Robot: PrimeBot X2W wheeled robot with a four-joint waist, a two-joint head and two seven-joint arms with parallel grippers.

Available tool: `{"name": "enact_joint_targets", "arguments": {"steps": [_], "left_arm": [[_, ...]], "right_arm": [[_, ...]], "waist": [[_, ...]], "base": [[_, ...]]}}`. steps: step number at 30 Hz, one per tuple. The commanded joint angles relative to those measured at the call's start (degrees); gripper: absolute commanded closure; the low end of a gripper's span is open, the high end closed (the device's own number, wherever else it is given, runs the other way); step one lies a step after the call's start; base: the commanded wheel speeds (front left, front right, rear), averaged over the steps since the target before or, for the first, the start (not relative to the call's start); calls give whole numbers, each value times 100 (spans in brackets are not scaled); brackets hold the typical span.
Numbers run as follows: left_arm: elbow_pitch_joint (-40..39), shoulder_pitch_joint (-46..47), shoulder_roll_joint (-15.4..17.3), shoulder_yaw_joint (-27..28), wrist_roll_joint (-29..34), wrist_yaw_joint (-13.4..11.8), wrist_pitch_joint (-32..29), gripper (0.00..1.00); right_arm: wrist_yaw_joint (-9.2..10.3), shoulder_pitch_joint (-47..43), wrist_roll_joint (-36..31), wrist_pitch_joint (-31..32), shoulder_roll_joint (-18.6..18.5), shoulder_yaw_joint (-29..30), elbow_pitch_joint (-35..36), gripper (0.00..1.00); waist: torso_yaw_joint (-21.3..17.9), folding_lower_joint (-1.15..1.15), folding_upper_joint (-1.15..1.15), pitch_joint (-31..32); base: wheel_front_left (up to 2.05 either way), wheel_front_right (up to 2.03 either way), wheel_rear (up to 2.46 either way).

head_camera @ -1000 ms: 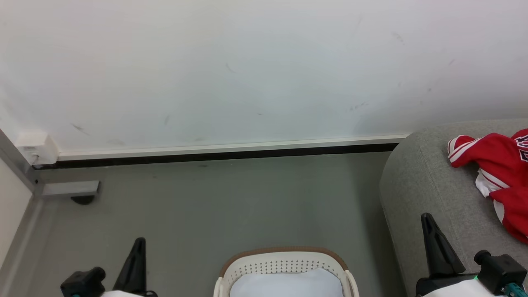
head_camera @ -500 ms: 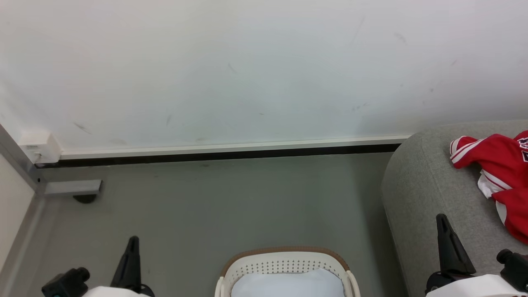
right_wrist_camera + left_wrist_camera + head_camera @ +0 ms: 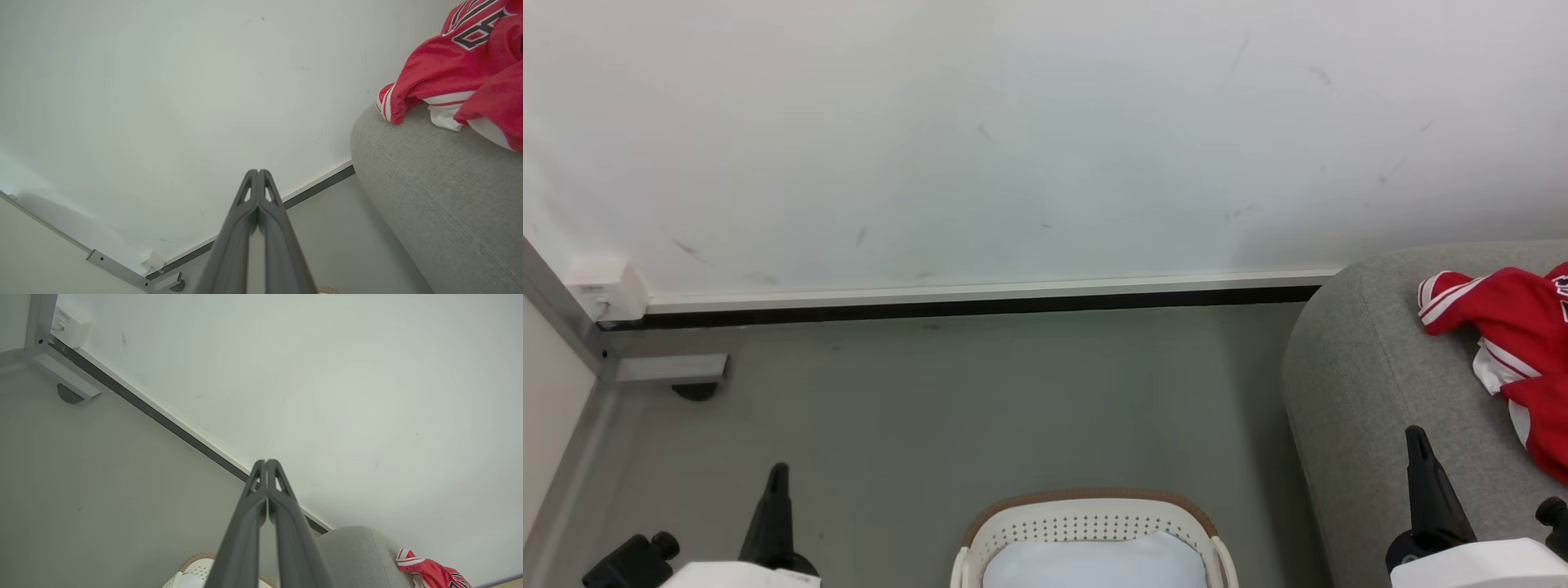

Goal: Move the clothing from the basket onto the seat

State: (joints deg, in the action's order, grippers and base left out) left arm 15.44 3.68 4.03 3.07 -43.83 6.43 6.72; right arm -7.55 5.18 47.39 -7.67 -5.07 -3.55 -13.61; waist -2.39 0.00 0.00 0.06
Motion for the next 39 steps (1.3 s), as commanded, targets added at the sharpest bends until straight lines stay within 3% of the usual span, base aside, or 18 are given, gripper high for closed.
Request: {"name": "enact_joint_targets", "arguments": {"steps": [1,39], "left_arm": [[-115,150,14,34,-257,-37,-67,100],[-333,212,-47,203,-2601,-147,-718,100]], "right_arm": [[2,142,272,49,-32,48,50,100],[6,186,2690,528,-137,268,-12,100]], "waist": [[6,0,0,0],[101,0,0,2]], "base": [[0,0,0],[0,0,0]]}}
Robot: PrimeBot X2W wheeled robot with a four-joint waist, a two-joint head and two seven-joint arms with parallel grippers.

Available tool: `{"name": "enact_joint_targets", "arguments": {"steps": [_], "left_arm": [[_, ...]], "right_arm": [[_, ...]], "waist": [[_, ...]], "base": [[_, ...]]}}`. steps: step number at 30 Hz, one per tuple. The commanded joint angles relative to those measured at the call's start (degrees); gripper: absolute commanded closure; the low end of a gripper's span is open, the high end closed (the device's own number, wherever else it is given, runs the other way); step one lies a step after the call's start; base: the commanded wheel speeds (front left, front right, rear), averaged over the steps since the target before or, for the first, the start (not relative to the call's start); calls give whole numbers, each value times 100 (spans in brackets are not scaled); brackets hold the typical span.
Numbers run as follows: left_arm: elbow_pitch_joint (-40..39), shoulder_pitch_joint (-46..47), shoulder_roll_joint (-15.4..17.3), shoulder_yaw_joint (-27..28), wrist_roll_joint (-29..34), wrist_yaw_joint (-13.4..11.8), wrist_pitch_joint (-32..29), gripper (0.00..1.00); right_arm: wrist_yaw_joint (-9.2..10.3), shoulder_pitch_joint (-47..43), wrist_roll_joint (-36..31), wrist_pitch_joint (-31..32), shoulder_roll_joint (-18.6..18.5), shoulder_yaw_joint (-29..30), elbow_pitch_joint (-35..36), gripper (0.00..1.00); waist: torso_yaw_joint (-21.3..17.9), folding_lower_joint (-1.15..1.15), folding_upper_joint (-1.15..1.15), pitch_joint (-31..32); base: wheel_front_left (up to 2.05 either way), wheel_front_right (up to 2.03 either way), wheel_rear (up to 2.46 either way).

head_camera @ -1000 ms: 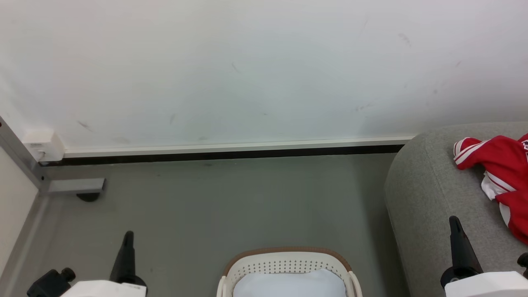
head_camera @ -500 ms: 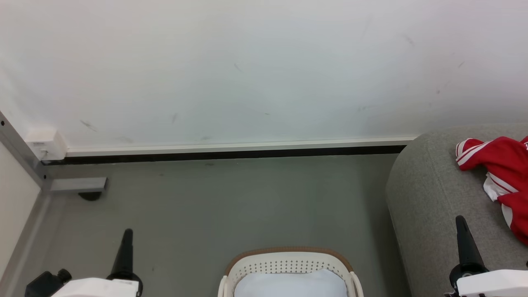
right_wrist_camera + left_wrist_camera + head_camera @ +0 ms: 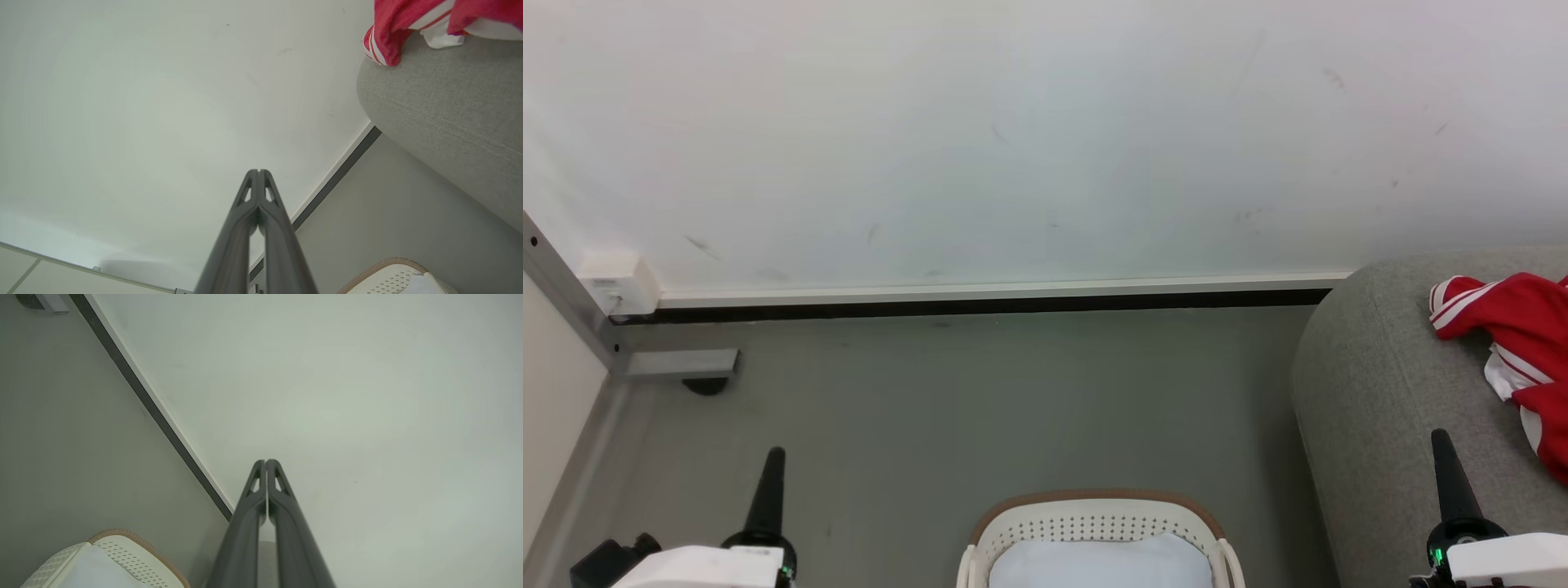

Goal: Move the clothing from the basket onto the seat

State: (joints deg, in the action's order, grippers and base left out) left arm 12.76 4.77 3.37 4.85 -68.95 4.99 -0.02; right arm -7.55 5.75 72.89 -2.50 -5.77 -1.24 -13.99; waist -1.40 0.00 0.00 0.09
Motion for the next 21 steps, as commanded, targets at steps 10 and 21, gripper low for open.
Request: {"name": "enact_joint_targets", "arguments": {"steps": [10,21], "left_arm": [[-112,121,5,66,-613,-25,-181,100],[-156,128,-8,106,-1108,-50,-322,100]], "right_arm": [[7,139,663,105,-102,64,14,100],[8,144,1223,193,-136,80,2,100]], "waist": [[27,0,0,0],[56,0,0,1]], "base": [[0,0,0],[0,0,0]]}}
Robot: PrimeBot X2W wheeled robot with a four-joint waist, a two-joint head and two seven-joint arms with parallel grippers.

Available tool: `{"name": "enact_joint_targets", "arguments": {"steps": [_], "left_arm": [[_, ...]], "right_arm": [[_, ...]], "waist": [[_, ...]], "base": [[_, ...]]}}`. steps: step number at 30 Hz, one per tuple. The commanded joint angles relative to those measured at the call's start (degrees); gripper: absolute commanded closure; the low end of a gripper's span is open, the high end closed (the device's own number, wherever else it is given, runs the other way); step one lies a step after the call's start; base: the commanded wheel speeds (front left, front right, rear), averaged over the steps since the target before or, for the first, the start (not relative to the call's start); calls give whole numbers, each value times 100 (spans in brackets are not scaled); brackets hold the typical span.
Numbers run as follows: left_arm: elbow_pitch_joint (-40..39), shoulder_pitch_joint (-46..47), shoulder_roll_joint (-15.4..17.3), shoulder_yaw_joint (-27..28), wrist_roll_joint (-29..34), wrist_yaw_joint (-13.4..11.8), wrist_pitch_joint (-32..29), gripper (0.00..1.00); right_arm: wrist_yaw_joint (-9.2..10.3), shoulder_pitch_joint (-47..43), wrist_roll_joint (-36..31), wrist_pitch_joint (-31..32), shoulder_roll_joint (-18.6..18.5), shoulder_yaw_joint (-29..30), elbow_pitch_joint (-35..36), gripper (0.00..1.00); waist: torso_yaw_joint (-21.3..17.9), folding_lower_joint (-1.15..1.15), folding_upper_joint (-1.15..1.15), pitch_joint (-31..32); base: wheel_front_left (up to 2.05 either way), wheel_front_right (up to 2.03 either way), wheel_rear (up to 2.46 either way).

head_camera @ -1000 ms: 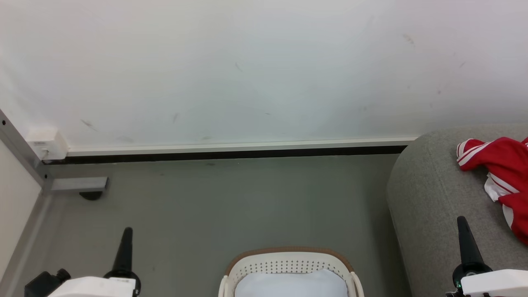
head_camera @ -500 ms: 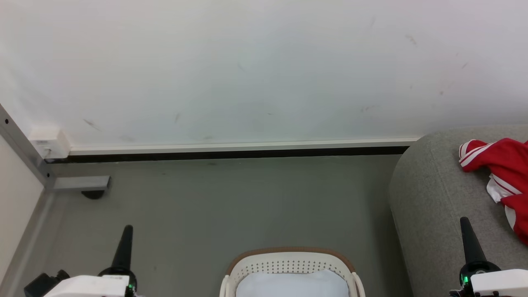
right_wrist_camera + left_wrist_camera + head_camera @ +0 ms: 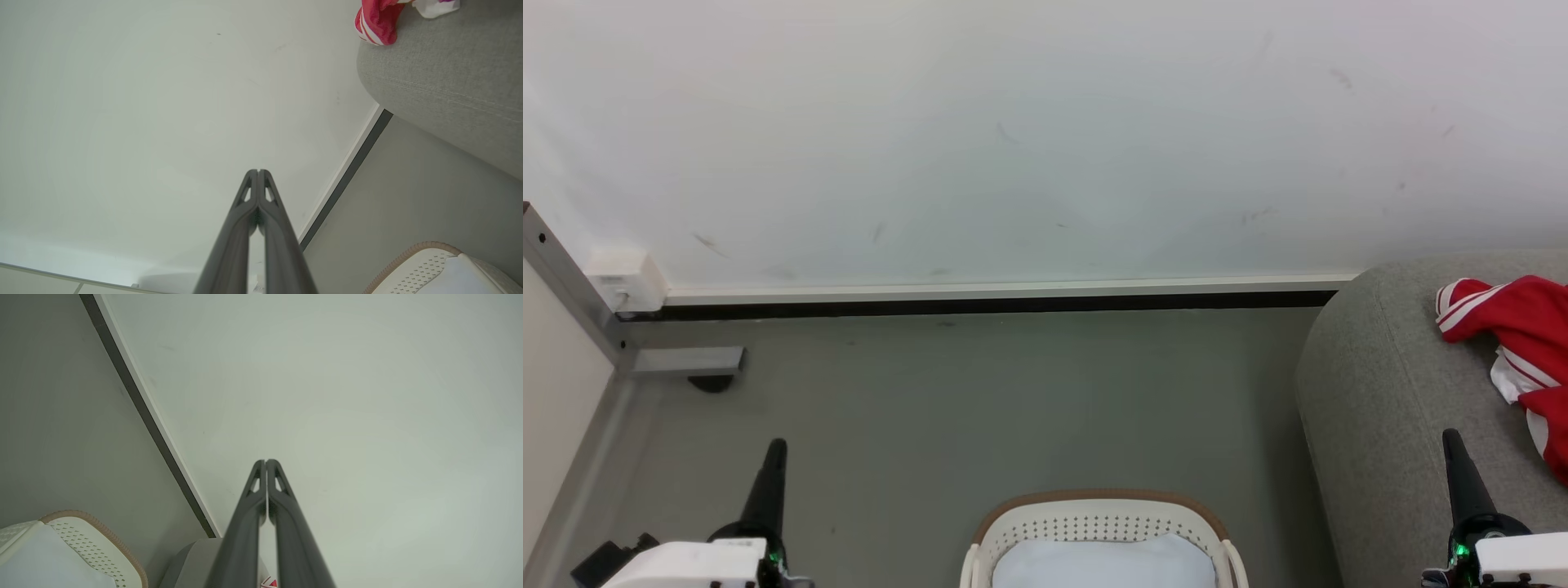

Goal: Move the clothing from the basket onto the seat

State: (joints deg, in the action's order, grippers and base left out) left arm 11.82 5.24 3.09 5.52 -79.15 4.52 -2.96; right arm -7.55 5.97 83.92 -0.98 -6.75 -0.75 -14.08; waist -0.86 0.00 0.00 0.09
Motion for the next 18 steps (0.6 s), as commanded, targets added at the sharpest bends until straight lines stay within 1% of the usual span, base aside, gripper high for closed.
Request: {"name": "enact_joint_targets", "arguments": {"steps": [1,18], "left_arm": [[-65,80,18,43,-136,-6,-44,100],[-117,98,-1,92,-843,-36,-235,100]], "right_arm": [[9,122,162,39,-42,33,10,100],[10,111,937,137,-127,29,0,100]], "waist": [[5,0,0,0],[48,0,0,1]], "base": [[0,0,0],[0,0,0]]}}
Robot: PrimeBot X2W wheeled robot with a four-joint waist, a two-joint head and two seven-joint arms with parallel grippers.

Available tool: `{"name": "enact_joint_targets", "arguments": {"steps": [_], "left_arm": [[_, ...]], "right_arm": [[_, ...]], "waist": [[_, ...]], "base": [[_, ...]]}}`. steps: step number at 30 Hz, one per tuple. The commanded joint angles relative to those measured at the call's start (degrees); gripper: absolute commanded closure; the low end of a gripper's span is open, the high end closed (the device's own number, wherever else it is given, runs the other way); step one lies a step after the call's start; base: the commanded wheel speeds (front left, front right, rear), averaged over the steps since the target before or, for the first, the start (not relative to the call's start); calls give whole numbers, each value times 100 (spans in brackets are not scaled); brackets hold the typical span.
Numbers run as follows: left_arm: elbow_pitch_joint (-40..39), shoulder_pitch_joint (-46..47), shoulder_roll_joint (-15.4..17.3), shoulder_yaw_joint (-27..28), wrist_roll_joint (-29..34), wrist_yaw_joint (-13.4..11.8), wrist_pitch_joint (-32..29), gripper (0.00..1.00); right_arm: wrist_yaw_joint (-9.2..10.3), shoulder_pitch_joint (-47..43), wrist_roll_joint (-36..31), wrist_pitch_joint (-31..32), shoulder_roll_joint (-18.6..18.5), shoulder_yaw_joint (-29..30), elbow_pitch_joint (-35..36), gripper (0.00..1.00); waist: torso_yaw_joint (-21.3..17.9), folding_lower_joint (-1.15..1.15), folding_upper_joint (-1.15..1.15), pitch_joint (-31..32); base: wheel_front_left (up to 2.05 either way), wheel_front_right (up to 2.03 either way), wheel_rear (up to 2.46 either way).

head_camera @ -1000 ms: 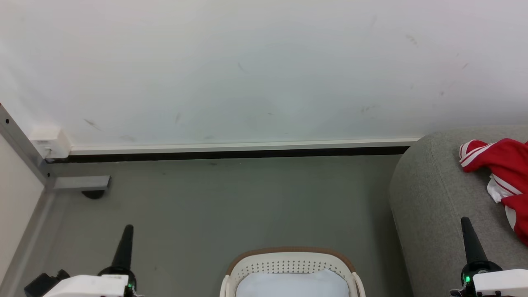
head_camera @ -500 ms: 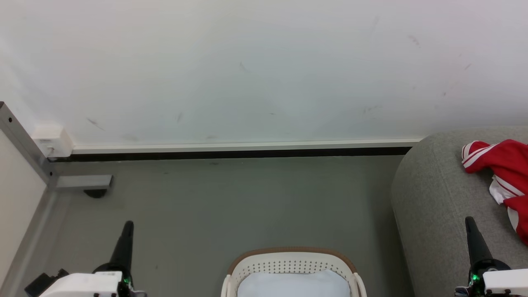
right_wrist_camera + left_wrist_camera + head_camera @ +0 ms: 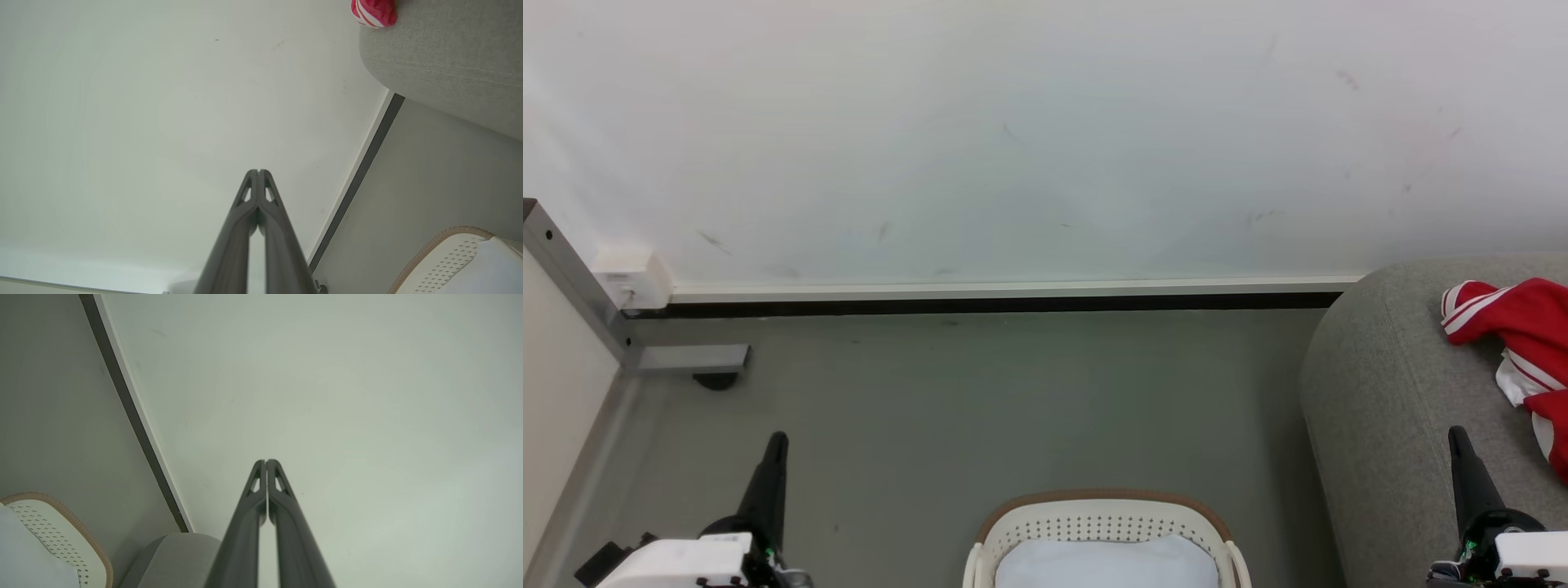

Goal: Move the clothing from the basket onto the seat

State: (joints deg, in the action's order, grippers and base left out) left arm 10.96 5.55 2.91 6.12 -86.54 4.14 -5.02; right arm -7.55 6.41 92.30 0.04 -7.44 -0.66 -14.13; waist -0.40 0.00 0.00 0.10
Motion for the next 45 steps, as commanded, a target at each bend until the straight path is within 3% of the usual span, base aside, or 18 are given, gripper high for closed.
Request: {"name": "enact_joint_targets", "arguments": {"steps": [1,14,45], "left_arm": [[-34,68,16,34,-140,5,-42,100],[-78,76,0,66,-639,-27,-170,100],[-76,73,1,64,-615,-26,-170,100]], "right_arm": [[10,68,141,37,-63,19,5,100],[12,63,695,85,-122,-6,2,100],[12,51,811,-54,-253,-170,37,100]], "waist": [[5,0,0,0],[39,0,0,1],[39,0,0,0]], "base": [[0,0,0],[0,0,0],[0,0,0]]}}
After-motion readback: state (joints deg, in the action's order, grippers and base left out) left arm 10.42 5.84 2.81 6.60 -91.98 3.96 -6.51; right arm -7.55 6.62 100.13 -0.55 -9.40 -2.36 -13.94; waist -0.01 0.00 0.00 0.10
